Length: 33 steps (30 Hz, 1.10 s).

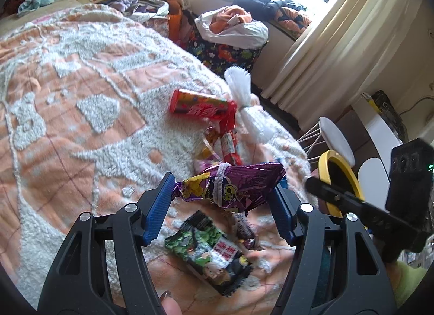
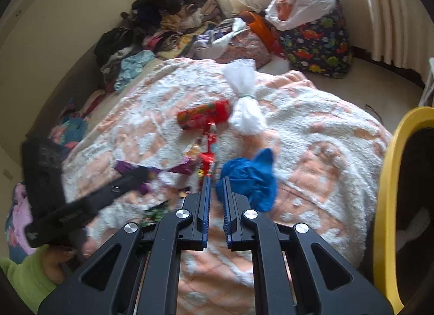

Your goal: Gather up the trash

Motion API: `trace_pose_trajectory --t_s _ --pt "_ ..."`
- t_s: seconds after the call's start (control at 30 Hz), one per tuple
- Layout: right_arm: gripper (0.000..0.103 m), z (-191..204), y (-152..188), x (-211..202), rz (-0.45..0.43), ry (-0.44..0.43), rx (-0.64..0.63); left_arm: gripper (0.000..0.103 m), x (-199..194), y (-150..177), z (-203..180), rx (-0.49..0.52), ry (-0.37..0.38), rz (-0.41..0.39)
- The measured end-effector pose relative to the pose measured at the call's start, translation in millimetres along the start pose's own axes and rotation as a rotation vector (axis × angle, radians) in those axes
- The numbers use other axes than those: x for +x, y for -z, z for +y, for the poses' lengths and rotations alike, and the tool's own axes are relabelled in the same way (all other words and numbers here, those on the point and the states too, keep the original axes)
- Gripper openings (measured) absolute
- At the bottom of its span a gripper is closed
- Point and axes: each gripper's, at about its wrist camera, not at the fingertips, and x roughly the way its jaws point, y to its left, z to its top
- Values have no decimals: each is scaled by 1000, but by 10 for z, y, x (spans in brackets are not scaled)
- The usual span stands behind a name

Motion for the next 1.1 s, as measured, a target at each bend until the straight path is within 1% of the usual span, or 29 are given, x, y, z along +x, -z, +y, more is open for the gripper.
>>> trace_pose_trajectory --t_s 0.03,0.07,0.1,0.2,0.3,0.33,0.37,0.4,0.43,0.47,0.5,0.57,0.77,1.1 --pt "29 -45 7 22 5 12 14 58 -18 -11 -30 6 3 -5" --pt "60 -96 11 52 15 17 30 58 -24 -33 -53 10 7 -8" --pt "72 -157 19 82 17 33 49 58 -43 -42 -70 13 10 -11" --pt "72 -242 25 190 30 48 57 58 -86 -67 -127 26 18 -19" --pt "72 -270 23 412 96 60 50 58 -114 -86 -183 37 24 -27" --pt "72 -274 22 468 103 56 48 58 -124 -93 -204 41 25 -31" --pt "59 -265 34 498 111 53 40 58 -128 -105 -221 44 26 -32" --pt "32 -239 51 523 117 49 20 58 -140 -99 -236 45 27 -34" --pt "24 -223 62 538 123 40 10 58 -146 -99 -252 47 28 -35" --pt "18 -210 78 536 128 28 4 58 -149 -104 -267 50 29 -36" --pt "16 -192 100 503 120 22 -5 58 -153 -103 -279 54 29 -36" --pt "16 -170 136 426 102 24 -19 58 -149 -104 -303 59 30 -36" --pt "16 -211 175 106 33 13 -2 58 -96 -81 -444 80 42 -30" --pt "16 -510 123 -441 -80 51 47 58 13 -61 -775 134 77 -17"
